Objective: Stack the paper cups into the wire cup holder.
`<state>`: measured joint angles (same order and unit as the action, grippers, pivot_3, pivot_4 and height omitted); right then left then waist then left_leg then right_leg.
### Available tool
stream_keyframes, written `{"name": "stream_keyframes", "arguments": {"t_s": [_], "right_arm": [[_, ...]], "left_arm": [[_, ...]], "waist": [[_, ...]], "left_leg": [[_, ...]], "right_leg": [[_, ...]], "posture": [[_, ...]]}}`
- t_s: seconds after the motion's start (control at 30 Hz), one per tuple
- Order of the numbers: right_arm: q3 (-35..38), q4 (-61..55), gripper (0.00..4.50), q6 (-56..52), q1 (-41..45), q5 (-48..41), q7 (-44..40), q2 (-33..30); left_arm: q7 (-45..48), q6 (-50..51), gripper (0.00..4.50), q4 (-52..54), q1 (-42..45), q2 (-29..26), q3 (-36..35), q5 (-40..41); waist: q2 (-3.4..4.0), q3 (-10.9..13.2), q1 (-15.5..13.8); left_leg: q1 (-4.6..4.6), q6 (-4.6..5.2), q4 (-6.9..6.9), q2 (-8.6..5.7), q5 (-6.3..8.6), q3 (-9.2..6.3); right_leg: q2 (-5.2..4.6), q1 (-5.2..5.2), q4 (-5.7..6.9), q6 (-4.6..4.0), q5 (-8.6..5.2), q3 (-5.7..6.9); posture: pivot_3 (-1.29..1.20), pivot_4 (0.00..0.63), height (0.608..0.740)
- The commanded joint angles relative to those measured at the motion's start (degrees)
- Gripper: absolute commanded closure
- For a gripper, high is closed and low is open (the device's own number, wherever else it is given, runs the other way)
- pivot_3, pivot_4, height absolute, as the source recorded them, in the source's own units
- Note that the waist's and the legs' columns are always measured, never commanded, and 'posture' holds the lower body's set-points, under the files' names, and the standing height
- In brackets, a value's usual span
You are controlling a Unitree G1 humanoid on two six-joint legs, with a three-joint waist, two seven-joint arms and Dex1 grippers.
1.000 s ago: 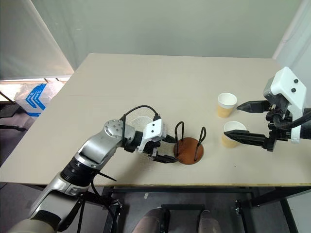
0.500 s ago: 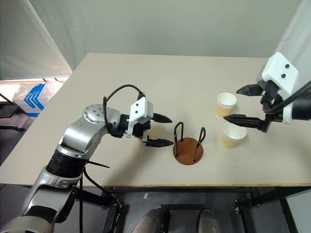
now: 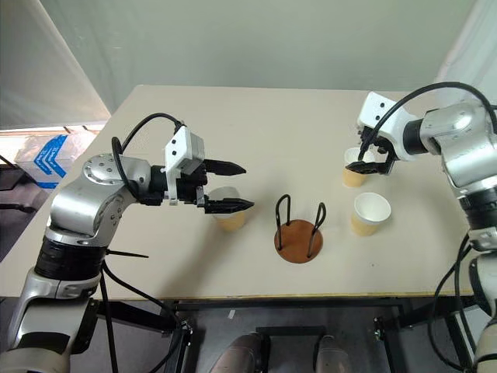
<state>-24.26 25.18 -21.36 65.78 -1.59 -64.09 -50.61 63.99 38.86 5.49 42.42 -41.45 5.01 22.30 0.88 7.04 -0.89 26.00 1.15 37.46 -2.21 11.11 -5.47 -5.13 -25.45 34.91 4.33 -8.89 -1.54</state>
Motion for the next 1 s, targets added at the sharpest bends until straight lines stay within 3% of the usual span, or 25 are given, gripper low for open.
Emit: {"name": "stream_keyframes", "arguments": {"t_s": [0.03, 0.53, 0.63, 1.0], "right_arm": [[-0.2, 7.3, 0.0, 5.5, 3.0, 4.9, -1.1, 2.3], [0.5, 35.3, 0.0, 18.9, 9.6, 16.9, 4.2, 12.2], [1.2, 36.9, 0.6, 19.8, 9.8, 17.2, 4.7, 13.2], [3.5, 31.3, 4.48, 19.6, 6.5, 16.1, -0.5, 11.8]], "left_arm": [[-1.8, 0.7, 0.03, 3.1, 0.0, -0.4, -1.7, 0.9], [-4.4, 1.6, 0.03, 4.5, -0.5, -1.0, -1.3, 1.2], [-4.6, 1.4, 0.0, 4.4, -0.8, -1.2, -1.0, 1.0], [-4.3, 1.2, 0.0, 3.3, -1.5, -1.3, -0.5, 0.7]], "waist": [[0.0, 0.0, 0.0], [0.03, 0.0, 0.0], [0.04, 0.0, 0.0], [0.05, 0.0, 0.0]], "left_leg": [[0.0, -0.04, -0.04, 0.01, 0.02, 0.0], [-0.04, -0.34, -0.4, 0.06, -0.01, -0.02], [-0.03, -0.37, -0.4, 0.06, 0.0, -0.03], [-0.02, -0.66, -0.4, 0.06, 0.18, -0.04]], "right_leg": [[0.0, -0.01, 0.01, -0.06, -0.03, 0.01], [0.0, -0.23, 0.11, -0.42, 0.0, 0.05], [0.0, -0.23, 0.12, -0.43, 0.0, 0.06], [0.0, -0.23, 0.12, -0.51, -0.04, 0.09]], "posture": [[0.0, 0.15, 0.74], [0.0, 0.15, 0.74], [0.0, 0.15, 0.74], [0.0, 0.15, 0.74]]}}
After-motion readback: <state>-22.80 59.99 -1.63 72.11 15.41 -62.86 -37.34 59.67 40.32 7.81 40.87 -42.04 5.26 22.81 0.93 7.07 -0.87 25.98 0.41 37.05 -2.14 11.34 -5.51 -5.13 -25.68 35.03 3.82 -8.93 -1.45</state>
